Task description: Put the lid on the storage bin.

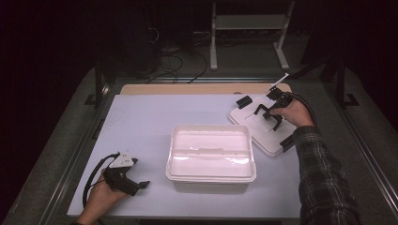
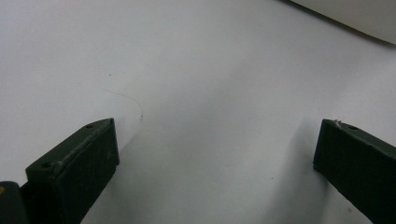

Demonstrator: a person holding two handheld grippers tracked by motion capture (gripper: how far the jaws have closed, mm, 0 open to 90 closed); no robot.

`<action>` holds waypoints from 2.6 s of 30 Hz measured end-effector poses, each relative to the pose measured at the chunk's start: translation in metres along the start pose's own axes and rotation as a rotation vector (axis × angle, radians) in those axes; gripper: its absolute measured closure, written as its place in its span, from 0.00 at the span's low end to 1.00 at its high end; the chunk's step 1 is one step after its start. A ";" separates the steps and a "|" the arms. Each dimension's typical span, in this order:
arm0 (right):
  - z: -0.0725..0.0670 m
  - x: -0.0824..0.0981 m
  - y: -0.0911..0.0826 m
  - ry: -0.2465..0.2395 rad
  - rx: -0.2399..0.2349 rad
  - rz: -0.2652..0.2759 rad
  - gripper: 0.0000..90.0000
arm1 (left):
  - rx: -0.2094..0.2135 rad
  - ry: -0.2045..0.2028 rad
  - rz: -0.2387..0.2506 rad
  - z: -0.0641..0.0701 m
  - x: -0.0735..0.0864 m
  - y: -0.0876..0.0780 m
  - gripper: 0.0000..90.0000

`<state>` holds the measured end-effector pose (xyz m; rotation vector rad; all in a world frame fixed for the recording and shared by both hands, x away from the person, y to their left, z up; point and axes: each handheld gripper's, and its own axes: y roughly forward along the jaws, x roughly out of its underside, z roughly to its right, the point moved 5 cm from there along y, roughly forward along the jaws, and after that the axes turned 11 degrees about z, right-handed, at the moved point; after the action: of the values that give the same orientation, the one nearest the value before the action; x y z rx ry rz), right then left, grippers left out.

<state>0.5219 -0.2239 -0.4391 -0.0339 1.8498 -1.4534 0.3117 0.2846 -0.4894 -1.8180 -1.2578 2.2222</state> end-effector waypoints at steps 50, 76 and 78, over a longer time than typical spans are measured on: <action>-0.086 -0.062 -0.144 -0.266 -0.196 0.117 0.93 | 0.002 0.004 -0.004 0.000 0.000 0.000 0.00; -0.211 -0.077 -0.133 -0.607 -0.481 0.086 0.93 | 0.002 0.002 -0.004 0.000 0.000 0.000 0.00; -0.219 -0.078 -0.131 -0.628 -0.503 0.070 0.93 | 0.002 0.002 -0.004 0.000 0.000 0.000 0.00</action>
<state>0.3959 -0.0551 -0.2751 -0.5951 1.6054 -0.7671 0.3119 0.2850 -0.4894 -1.8153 -1.2572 2.2182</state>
